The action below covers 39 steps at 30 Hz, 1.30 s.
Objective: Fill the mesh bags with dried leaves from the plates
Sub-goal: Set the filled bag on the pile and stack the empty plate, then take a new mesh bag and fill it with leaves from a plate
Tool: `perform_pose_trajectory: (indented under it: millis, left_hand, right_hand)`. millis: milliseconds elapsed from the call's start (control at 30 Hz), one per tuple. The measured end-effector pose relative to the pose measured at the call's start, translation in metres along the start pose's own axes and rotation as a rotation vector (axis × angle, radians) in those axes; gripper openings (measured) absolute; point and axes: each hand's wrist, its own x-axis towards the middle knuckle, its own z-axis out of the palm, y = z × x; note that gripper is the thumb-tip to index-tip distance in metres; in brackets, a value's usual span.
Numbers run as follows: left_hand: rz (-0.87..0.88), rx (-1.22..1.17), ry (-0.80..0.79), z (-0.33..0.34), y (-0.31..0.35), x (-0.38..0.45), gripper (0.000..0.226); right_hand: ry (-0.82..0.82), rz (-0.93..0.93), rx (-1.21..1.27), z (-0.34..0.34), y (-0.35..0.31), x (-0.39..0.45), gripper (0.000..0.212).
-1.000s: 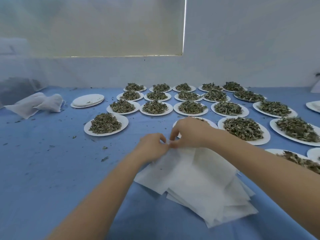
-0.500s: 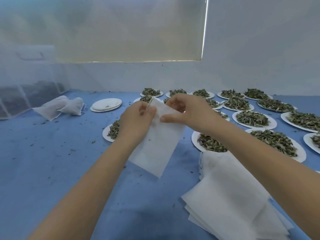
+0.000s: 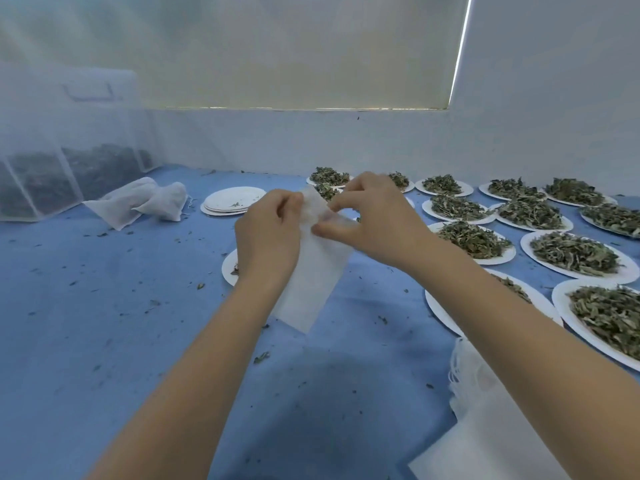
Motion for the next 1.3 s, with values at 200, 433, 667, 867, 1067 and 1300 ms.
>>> perform_pose_trajectory:
  millis: [200,433,667,867,1067,1300]
  left_hand:
    - [0.123,0.023,-0.005,0.013,0.0,-0.007,0.019]
    - [0.272,-0.03,0.021,0.015,0.014,-0.005,0.017]
    - [0.327,-0.051,-0.015,0.016,0.016,-0.01,0.017]
    - [0.349,-0.007,-0.099,0.011,0.018,-0.011,0.019]
    - [0.604,0.288,-0.49,-0.008,0.008,-0.017,0.069]
    - [0.525,0.551,-0.241,-0.014,-0.014,-0.022,0.064]
  right_hand:
    - [-0.052,0.042,-0.024,-0.01,0.002,-0.001,0.036]
    - [-0.13,0.14,0.229,-0.018,-0.003,-0.004,0.039]
    - [-0.324,0.184,0.269,-0.02,0.0,-0.007,0.043]
    - [-0.421,0.252,0.555,-0.02,0.003,-0.014,0.025]
    - [-0.565,0.449,1.055,-0.02,0.011,-0.009,0.012]
    - [-0.873,0.263,1.065,-0.007,-0.015,0.016,0.038]
